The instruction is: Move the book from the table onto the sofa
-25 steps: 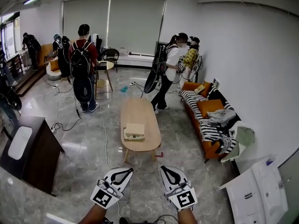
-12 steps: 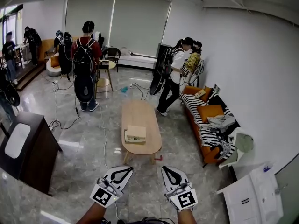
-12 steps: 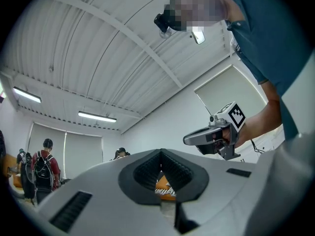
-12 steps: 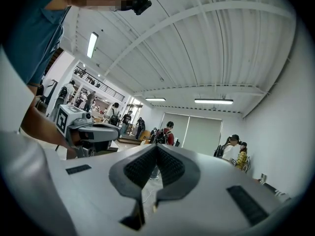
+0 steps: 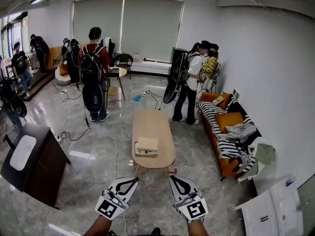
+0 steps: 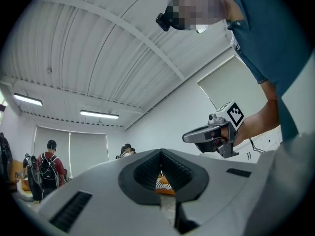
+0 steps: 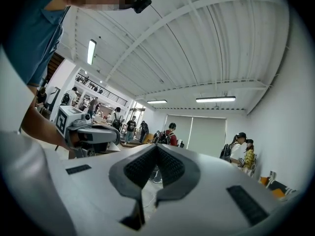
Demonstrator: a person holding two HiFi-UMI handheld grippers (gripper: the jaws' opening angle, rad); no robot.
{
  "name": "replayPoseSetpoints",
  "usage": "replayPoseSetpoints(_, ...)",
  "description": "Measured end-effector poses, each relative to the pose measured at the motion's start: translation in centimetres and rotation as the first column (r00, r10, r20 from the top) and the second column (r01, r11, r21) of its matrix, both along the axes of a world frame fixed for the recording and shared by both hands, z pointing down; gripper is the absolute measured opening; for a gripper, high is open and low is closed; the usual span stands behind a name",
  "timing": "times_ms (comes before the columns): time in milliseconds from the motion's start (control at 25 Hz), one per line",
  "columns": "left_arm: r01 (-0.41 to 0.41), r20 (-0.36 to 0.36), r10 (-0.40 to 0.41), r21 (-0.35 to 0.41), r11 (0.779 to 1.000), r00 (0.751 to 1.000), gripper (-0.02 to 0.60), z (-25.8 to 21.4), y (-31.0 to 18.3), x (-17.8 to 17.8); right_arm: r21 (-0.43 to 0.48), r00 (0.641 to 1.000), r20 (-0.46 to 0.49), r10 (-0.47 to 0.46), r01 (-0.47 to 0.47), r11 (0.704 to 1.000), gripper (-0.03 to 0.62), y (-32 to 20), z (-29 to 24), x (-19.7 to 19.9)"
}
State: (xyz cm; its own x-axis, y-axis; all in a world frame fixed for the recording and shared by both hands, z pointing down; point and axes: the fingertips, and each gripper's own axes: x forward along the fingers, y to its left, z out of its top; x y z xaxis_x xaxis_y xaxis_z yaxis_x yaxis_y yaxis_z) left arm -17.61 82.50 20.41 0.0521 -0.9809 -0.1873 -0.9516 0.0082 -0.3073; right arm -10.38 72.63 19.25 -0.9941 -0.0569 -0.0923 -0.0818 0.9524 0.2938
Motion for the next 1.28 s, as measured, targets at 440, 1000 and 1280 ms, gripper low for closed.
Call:
replayPoseSetpoints(440, 0.059, -0.004, -0.06, -0.029, 0.998, 0.998, 0.003, 0.7, -7.2, 1.4, -0.042, 0.998, 0.033, -0.054, 0.056, 0.998, 0.014, -8.0, 0.6, 0.6)
replayPoseSetpoints(1000, 0.073, -0.014, -0.074, -0.055, 0.996, 0.997, 0.003, 1.7, -10.4, 0.9, -0.074, 0.998, 0.043, -0.052, 0.055, 0.996, 0.014, -11.6, 1.7, 0.6)
replayPoseSetpoints(1280, 0.039, -0.023, -0.04, -0.047, 0.998, 0.999, 0.003, 2.1, -12.3, -2.1, -0.07, 0.999, 0.031, -0.028, 0.03, 0.997, 0.014, -12.9, 2.1, -2.3)
